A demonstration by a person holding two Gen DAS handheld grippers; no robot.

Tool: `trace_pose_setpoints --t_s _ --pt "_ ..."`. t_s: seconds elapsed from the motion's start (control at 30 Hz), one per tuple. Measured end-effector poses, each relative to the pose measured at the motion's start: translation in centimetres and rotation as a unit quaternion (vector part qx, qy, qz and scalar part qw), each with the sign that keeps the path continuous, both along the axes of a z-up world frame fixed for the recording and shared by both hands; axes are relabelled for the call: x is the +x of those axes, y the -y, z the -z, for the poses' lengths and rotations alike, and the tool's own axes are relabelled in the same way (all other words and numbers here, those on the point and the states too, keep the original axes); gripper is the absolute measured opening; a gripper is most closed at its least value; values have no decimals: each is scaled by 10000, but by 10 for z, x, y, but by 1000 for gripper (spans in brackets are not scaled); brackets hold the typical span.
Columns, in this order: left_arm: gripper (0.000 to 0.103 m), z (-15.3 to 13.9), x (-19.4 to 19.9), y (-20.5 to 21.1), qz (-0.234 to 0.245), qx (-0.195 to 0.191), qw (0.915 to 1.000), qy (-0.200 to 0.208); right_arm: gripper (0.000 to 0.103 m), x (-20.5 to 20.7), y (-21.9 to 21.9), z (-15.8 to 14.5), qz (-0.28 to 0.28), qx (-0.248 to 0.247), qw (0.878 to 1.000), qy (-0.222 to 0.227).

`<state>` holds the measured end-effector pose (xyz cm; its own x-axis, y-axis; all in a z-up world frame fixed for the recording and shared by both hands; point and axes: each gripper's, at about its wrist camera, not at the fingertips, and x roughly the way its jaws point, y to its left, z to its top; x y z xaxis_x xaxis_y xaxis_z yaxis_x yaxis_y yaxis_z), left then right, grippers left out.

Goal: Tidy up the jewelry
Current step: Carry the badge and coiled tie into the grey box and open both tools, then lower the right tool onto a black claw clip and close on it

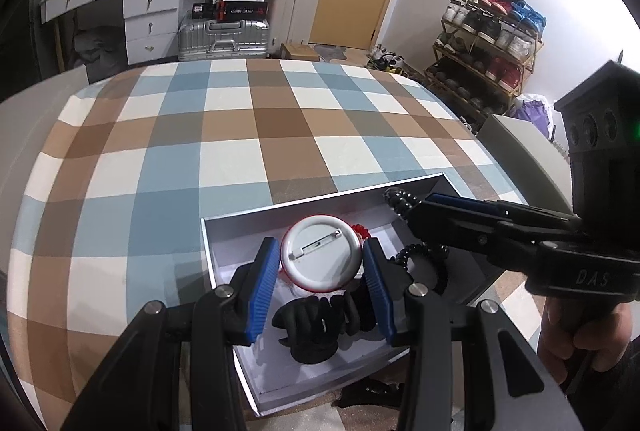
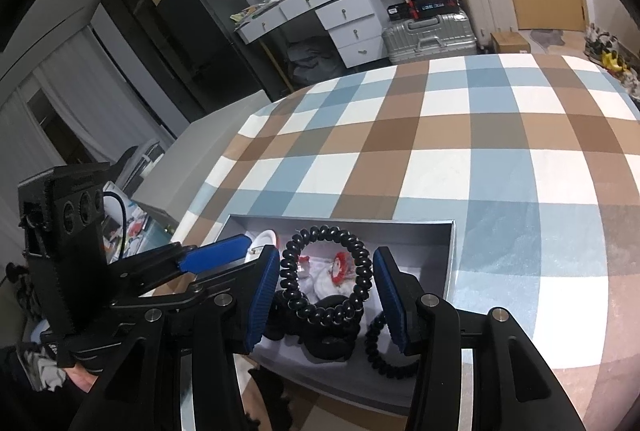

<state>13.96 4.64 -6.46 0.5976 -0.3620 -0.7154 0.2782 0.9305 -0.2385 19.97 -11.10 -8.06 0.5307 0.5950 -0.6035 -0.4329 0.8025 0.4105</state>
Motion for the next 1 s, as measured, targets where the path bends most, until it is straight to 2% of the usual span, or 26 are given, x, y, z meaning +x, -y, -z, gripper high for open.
trace_pose_setpoints --t_s 0.13,0.23,0.33,0.47,0.63,0.73,0.87,1.0 --pt "38 -1 2 -5 -81 -200 9997 -81 55 -2 3 -4 -19 159 9998 76" --pt "49 -3 -2 -7 -38 -282 9996 -65 75 -7 9 -10 15 346 9992 216" --pt "60 -7 -9 -10 -137 -219 9995 153 75 -13 17 -16 142 446 9982 374" --pt "60 -10 -19 -15 -262 -266 9990 241 76 -21 31 -18 382 762 9959 305" --pt "61 -20 -37 -15 -388 -31 9979 526 79 -43 35 -30 491 539 9959 544" --pt "69 -23 -45 -17 -564 -3 9965 622 80 -61 32 -40 444 370 9950 816" --pt "72 -27 -56 -19 -699 30 9947 757 85 -81 28 -49 439 275 9931 1054" --pt "82 -31 -68 -20 -839 136 9925 882 93 -102 26 -56 589 86 9888 1367"
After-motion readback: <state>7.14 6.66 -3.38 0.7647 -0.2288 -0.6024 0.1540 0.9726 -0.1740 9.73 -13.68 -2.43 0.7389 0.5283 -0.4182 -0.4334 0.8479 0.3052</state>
